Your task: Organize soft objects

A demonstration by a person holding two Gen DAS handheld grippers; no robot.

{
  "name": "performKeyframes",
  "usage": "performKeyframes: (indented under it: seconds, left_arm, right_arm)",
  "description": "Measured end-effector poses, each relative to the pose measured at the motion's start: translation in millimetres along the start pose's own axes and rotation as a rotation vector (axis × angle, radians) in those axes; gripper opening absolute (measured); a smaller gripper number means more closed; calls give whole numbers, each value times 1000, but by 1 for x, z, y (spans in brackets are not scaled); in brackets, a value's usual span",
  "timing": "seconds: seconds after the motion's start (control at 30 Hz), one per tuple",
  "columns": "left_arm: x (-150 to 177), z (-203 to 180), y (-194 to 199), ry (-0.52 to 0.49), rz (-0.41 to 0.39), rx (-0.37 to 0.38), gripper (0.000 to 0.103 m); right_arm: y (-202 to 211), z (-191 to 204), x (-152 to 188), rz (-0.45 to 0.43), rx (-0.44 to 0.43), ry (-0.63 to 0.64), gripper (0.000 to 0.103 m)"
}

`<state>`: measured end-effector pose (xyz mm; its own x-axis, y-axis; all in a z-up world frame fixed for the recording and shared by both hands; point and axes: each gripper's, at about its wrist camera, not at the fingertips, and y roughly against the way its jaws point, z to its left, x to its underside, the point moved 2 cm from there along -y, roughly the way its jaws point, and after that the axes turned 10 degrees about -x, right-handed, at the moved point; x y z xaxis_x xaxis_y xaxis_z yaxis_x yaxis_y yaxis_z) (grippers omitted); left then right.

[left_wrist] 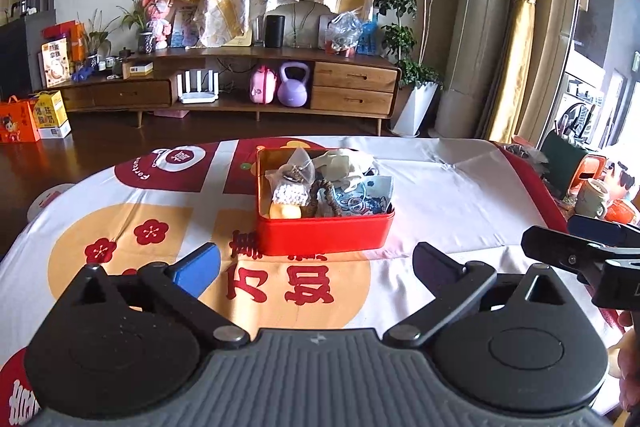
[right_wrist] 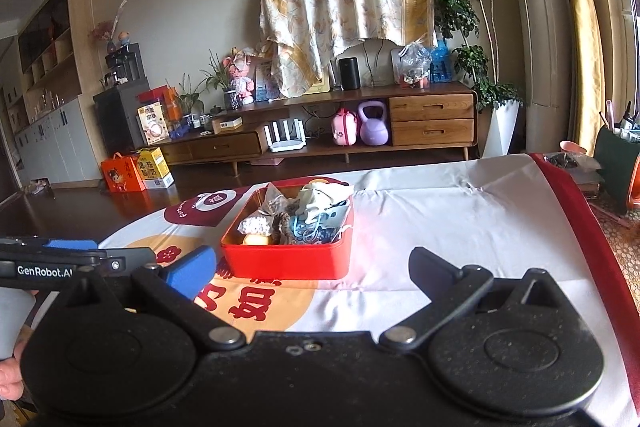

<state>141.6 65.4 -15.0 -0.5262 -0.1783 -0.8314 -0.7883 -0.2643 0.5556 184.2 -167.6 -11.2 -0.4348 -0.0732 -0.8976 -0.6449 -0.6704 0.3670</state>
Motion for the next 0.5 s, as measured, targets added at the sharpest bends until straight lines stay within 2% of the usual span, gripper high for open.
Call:
performKeyframes:
  seconds: [0.27,0.5]
  left_arm:
    - [7,0,7,4,4,-11,103]
    - [11,-4,17,-26,-23,-13,103]
  right_arm:
    - [3,5,3,8,5,14,103]
    - [9,12,5,10,-3,22,103]
